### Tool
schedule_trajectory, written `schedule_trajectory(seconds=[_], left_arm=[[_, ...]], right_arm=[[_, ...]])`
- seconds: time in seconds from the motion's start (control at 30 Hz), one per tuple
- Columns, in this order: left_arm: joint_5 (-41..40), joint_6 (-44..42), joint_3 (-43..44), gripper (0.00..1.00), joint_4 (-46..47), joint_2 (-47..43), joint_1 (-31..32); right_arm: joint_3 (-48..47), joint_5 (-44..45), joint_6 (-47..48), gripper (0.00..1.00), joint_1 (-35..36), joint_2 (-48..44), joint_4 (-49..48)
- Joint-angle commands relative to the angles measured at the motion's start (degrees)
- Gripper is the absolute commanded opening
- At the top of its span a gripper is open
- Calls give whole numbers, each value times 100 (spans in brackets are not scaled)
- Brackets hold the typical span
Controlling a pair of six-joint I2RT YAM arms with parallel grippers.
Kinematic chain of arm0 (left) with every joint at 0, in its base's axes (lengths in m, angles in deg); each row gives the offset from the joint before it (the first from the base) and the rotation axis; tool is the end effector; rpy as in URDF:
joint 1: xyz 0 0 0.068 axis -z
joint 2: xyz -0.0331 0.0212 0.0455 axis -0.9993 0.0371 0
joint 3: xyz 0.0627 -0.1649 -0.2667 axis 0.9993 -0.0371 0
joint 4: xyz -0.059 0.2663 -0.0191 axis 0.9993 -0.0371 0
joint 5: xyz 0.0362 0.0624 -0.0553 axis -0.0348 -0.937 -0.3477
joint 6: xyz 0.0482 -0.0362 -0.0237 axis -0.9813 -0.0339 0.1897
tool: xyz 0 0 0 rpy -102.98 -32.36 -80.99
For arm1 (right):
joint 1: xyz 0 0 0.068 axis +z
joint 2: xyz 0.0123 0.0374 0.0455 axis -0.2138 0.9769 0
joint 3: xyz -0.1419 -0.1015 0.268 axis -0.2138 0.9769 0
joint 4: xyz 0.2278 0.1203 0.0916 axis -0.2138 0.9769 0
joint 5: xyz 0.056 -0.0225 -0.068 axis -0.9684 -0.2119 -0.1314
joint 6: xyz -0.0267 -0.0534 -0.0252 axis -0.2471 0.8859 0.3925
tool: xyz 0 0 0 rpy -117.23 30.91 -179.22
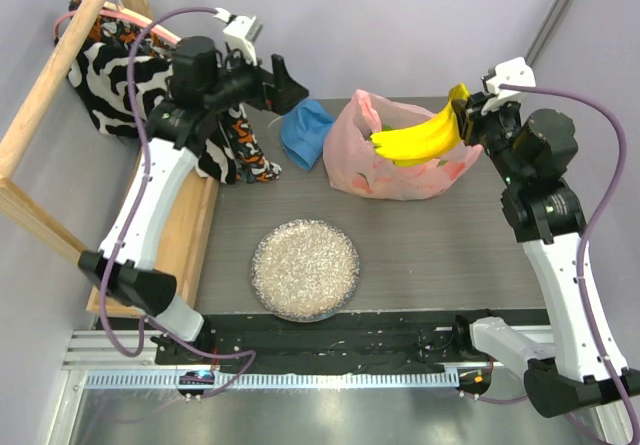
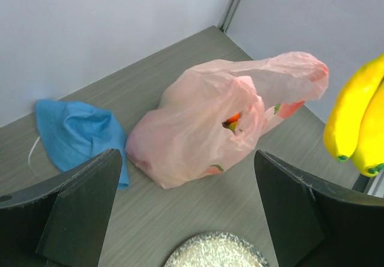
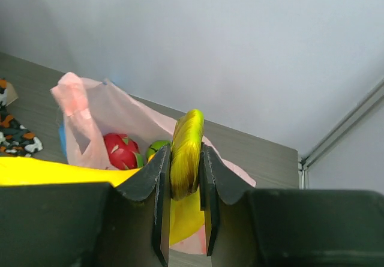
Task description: Take the fake fruits out of the plastic bag
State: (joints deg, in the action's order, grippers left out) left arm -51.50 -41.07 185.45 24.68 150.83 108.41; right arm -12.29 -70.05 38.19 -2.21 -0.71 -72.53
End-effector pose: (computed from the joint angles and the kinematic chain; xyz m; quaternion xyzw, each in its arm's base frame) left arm 0.3451 -0.1536 0.5384 0.1993 0.7352 -0.3489 0.5459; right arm 0.1983 0.0384 0.5313 -0.1556 0.6701 0.0056 0.7258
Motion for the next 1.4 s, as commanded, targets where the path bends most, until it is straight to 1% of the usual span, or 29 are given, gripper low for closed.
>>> schedule_trajectory(seconds=[0.0, 0.03, 0.07, 0.1, 0.17, 0.2, 0.27, 0.3, 0.33, 0.37, 0.43, 0.5, 0.53, 0.57, 0.6, 0.67, 0.73, 0.77, 0.8, 0.83, 0.87, 0.9, 0.93, 0.97, 1.0, 1.07, 1.17, 1.23, 1.37], left_arm=[[95, -646, -267, 97, -620, -902, -23], [25, -647, -608, 97, -585, -1060, -32], [-2, -595, -811, 97, -550, -1393, -49], [41, -525, -970, 97, -515, -1526, -84], [181, -297, -1382, 97, -410, -1790, -409], [339, -17, -1489, 97, -357, -2026, -584], [419, 82, -1787, 97, -304, -2352, -989], [489, 109, -1911, 97, -173, -2450, -1094], [577, 187, -2025, 97, -93, -2538, -1322], [682, 266, -2200, 97, -23, -2634, -1428], [945, 513, -2324, 96, 83, -2837, -1726], [973, 548, -2500, 97, 101, -3117, -1859], [982, 514, -2570, 97, 92, -3214, -1912], [982, 470, -2615, 97, 66, -3311, -2009], [991, 443, -2693, 97, 5, -3416, -2027], [1017, 373, -2747, 97, -66, -3680, -2333], [1017, 294, -2869, 96, -154, -3899, -2431], [1017, 276, -2922, 96, -163, -3970, -2492], [1017, 267, -3018, 96, -154, -4023, -2502], [1017, 267, -3063, 96, -163, -4111, -2510], [1035, 293, -3098, 96, -146, -4138, -2537], [1052, 320, -3133, 96, -119, -4147, -2572], [1061, 337, -3203, 96, -102, -4173, -2598], [1087, 398, -3221, 96, -58, -4191, -2616], [1105, 416, -3248, 96, -31, -4200, -2642], [1114, 451, -3292, 96, 4, -4208, -2677], [1105, 452, -3309, 96, 13, -4191, -2686], [1105, 478, -3309, 96, 21, -4147, -2686], [1131, 557, -3309, 96, 57, -4085, -2704]], right_arm=[[-264, -767, -14, 1, -2, -277, 462], [-465, -1109, 29, 1, -11, -278, 585], [-545, -1608, 12, 1, 6, -243, 664], [-607, -2196, -66, 1, 67, -190, 752], [-809, -2378, -216, 1, 584, 194, 1032], [-853, -2439, -121, 1, 848, 362, 1365], [-906, -2484, 299, 1, 1568, 835, 1700], [-1011, -2370, 485, 1, 1849, 1012, 2120], [-1064, -2308, 669, 1, 2392, 1197, 2315], [-1099, -2238, 984, 1, 2623, 1616, 2587], [-1196, -2002, 1198, 1, 3176, 2023, 2730], [-1188, -1869, 1120, 1, 3415, 2542, 2574], [-1196, -1651, 1076, 1, 3521, 2700, 2485], [-1188, -1440, 1084, 1, 3801, 2850, 2415], [-1301, -1159, 1284, 1, 3934, 3286, 2431], [-1608, -684, 1593, 1, 4206, 3780, 2877], [-2292, -533, 2067, 1, 4295, 4545, 3352], [-2538, -306, 2243, 1, 4356, 4791, 3903], [-3089, -182, 2688, 1, 4401, 5046, 4256], [-3399, 11, 2875, 1, 4436, 5631, 4616], [-3655, 474, 2999, 1, 4454, 5863, 5142], [-4144, 696, 3131, 1, 4471, 6135, 5382], [-4358, 811, 3298, 1, 4471, 6512, 5559], [-4534, 1004, 3412, 1, 4489, 6690, 5778], [-4780, 1084, 3544, 1, 4541, 6814, 5867], [-4826, 1216, 3966, 1, 4629, 7008, 5947], [-4458, 1383, 4343, 1, 4849, 6982, 5641], [-4028, 1410, 4467, 1, 5024, 6895, 5403], [-3210, 1620, 4933, 1, 5349, 6640, 4500]])
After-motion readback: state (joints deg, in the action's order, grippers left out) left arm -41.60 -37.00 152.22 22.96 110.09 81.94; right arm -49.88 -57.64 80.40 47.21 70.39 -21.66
